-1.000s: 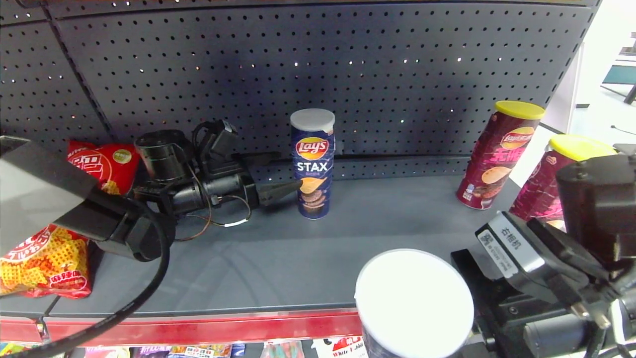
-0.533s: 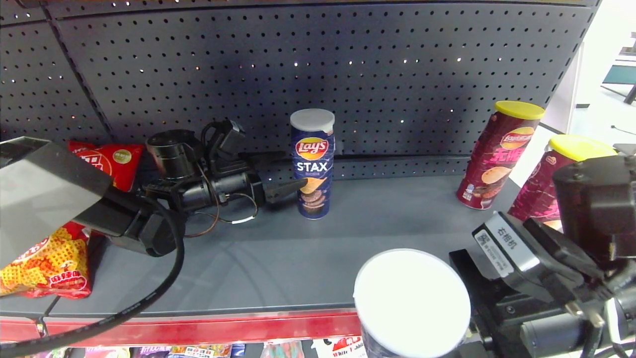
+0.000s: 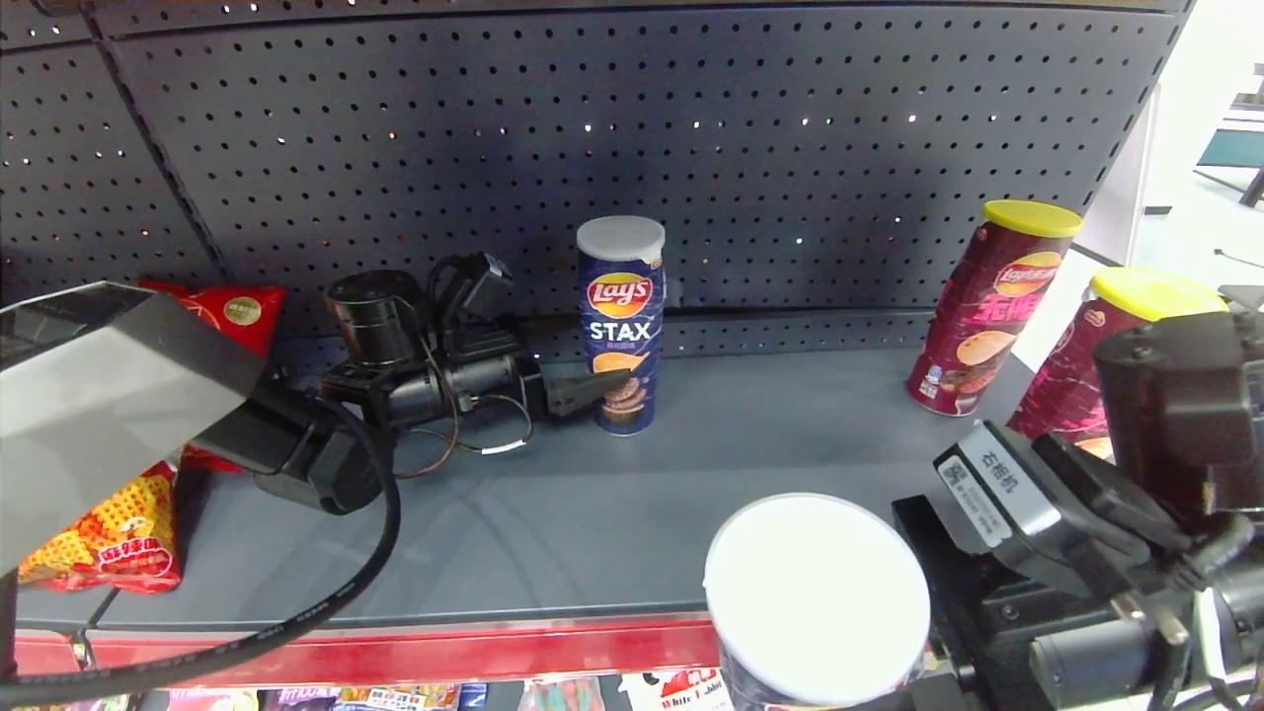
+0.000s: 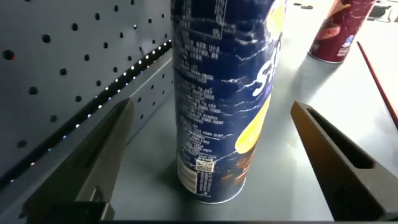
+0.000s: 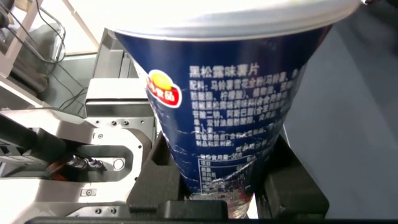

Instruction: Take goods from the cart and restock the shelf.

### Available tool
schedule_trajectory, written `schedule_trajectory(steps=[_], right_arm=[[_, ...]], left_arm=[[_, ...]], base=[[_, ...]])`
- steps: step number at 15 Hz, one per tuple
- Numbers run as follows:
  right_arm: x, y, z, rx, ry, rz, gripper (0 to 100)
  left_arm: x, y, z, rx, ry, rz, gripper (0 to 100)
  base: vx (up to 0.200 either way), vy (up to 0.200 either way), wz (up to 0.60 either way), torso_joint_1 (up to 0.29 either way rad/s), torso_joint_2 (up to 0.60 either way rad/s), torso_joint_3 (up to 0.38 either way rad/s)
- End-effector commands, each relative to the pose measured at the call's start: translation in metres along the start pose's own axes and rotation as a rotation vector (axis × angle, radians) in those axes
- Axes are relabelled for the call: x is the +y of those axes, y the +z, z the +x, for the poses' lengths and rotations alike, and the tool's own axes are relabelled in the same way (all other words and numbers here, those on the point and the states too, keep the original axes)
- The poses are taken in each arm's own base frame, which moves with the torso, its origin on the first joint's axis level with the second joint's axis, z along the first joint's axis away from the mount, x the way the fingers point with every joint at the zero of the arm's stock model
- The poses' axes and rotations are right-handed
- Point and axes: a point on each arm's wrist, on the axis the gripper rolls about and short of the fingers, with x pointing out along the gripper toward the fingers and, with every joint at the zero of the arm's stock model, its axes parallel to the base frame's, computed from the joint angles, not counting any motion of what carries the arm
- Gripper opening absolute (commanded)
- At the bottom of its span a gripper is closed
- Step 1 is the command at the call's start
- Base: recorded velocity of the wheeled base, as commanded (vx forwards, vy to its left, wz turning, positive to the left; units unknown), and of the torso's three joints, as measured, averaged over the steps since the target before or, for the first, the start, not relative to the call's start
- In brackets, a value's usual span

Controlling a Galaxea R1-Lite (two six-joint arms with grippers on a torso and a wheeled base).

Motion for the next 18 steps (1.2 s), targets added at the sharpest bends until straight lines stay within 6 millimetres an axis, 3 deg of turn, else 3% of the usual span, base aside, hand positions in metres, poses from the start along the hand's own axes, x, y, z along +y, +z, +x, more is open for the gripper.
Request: schedule_trajectory(steps=[1, 8, 9, 15, 18], right_arm=[[0.0, -0.002, 0.0, 0.006, 0.0, 0.006, 0], [-0.001, -0.009, -0.003, 0.019, -0.012, 0.024, 0], [-0.001, -0.009, -0.003, 0.019, -0.012, 0.024, 0], [-0.003, -0.01, 0.0, 0.026, -0.009, 0.031, 0], [-0.003, -0.01, 0.0, 0.025, -0.009, 0.029, 0]], left_arm=[[0.003, -0.005, 0.006, 0.001, -0.005, -0.002, 100], [0.003, -0.015, 0.023, 0.001, -0.009, -0.018, 100], [0.003, -0.015, 0.023, 0.0, -0.009, -0.018, 0], [0.001, -0.007, 0.022, -0.021, -0.012, -0.002, 0], [-0.015, 0.007, 0.019, -0.034, -0.035, 0.009, 0]], base=[[0.0, 0.0, 0.0, 0.0, 0.0, 0.0], [0.0, 0.0, 0.0, 0.0, 0.0, 0.0], [0.0, 0.0, 0.0, 0.0, 0.0, 0.0], [0.0, 0.0, 0.0, 0.0, 0.0, 0.0], [0.0, 0.0, 0.0, 0.0, 0.0, 0.0]])
